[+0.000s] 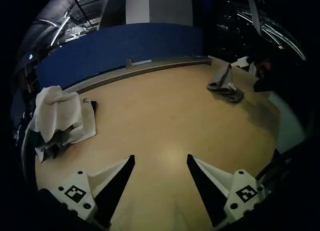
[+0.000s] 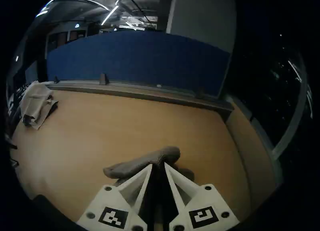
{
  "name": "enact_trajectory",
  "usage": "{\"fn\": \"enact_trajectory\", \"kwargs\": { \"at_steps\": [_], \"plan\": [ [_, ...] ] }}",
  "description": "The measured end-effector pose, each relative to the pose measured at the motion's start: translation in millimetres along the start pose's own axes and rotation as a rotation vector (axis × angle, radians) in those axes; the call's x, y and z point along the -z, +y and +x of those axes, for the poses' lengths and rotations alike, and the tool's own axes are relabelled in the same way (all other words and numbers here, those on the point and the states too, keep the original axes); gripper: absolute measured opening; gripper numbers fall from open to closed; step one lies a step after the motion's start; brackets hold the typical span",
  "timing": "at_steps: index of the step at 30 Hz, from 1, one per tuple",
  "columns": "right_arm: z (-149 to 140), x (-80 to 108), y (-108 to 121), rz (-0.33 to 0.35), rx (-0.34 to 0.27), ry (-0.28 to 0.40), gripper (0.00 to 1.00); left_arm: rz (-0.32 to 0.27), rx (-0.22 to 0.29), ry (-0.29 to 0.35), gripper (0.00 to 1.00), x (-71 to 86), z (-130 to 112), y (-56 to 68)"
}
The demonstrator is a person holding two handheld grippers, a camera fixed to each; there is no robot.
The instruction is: Fold towel
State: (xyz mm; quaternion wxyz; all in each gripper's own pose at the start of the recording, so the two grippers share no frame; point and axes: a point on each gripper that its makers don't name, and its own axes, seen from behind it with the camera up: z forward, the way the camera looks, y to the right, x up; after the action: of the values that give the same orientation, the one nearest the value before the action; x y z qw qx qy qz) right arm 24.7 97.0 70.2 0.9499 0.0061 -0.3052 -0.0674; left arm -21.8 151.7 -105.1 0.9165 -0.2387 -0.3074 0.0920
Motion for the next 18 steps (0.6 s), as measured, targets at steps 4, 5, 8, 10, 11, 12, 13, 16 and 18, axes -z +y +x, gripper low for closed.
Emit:
{"fn": "enact_trajectory", "kwargs": {
  "at_steps": [4,5,8,10,11,12,13,16,18],
  "plan": [
    [-22.3,5.8,16.6,-0.025,-0.037,-0.022,0.06,-0.004,-0.007,-0.002,0.97,-0.7,0.3,3.2],
    [-28.3,7.6,20.7,-0.031,-0.045,-0.028,0.06,-0.004,-0.010,-0.003,0.97,-0.8,0.4,4.0],
    [-45.1,12.4,31.1,-0.049,-0.059,-0.046,0.06,-0.008,-0.015,-0.004,0.97,-1.1,0.1,6.5],
    [-55.7,14.1,37.6,-0.061,-0.067,-0.059,0.06,-0.009,-0.019,-0.005,0.97,-1.3,-0.4,7.7],
    [-61.5,14.8,41.3,-0.069,-0.071,-0.067,0.06,-0.009,-0.021,-0.006,0.97,-1.4,-0.7,8.3],
    [-66.6,15.1,44.4,-0.076,-0.076,-0.074,0.06,-0.009,-0.023,-0.006,0.97,-1.4,-0.9,8.8],
    [-71.4,15.2,47.5,-0.083,-0.082,-0.081,0.06,-0.009,-0.024,-0.006,0.97,-1.3,-1.0,9.3],
    [-87.7,14.7,56.9,-0.106,-0.106,-0.105,0.06,-0.010,-0.028,-0.006,0.97,-0.6,-1.0,10.8],
    [-99.8,14.2,62.6,-0.120,-0.124,-0.123,0.06,-0.011,-0.029,-0.006,0.97,0.1,-1.0,11.5]
  ]
}}
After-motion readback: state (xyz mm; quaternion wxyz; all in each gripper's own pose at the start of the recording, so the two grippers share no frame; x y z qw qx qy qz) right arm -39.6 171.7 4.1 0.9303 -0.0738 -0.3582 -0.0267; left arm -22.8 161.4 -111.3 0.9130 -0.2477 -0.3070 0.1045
